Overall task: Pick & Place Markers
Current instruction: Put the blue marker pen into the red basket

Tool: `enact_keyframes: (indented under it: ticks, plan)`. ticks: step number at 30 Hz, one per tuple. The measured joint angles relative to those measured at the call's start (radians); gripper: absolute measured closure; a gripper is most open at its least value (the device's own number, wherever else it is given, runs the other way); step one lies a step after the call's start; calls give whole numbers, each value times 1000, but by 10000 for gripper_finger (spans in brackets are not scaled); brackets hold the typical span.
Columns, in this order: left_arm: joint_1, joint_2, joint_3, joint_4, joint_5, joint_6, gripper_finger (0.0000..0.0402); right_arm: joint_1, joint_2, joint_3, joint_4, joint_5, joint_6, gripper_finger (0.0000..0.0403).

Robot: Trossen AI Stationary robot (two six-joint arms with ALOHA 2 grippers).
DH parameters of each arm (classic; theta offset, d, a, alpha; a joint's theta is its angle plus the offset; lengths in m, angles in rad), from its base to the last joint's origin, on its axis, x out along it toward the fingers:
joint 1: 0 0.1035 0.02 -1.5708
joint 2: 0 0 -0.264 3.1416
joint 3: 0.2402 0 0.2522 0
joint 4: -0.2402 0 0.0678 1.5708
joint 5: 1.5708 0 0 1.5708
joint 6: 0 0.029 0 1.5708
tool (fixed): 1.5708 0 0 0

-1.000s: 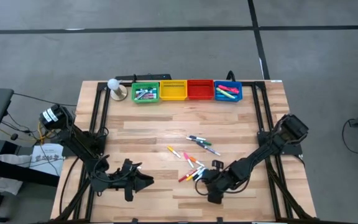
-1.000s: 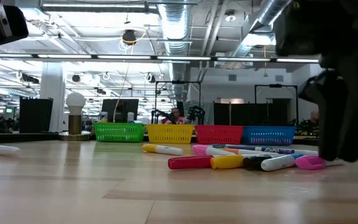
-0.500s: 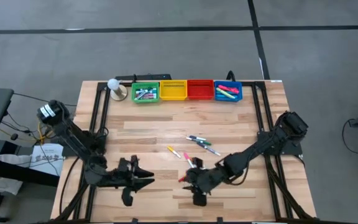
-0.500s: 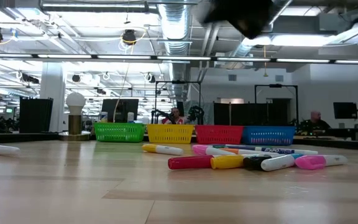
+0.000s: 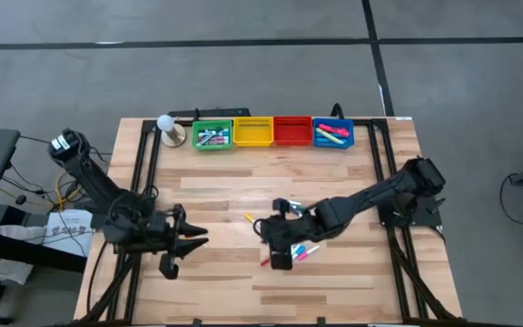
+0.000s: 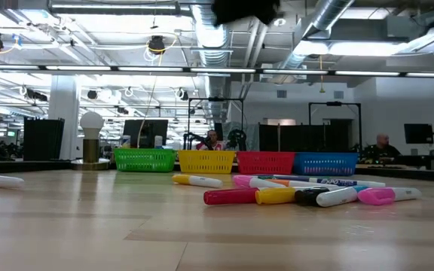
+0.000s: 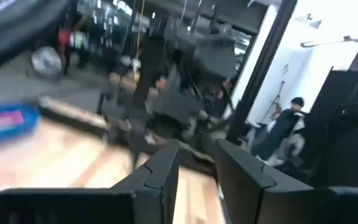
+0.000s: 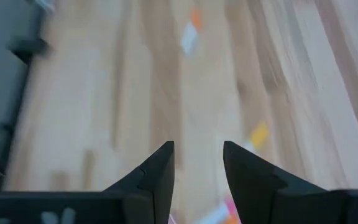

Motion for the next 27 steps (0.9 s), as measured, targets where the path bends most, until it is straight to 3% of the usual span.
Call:
enact_keyframes:
  ticks: [7,10,17,23,27]
  plan:
    - [-15,125,-105,1,4,-439,298,-18,55,-3,-244,-1,56,276]
    - [-16,194,-105,5,-9,-543,298,-24,106,2,-184,9,63,276]
    - [-27,285,-87,10,-5,-645,298,-73,192,0,-132,23,143,276]
    - [-31,287,-78,19,-6,-645,298,-141,135,1,-230,31,141,276]
    - [-26,286,-78,22,-8,-644,298,-193,99,0,-306,28,33,276]
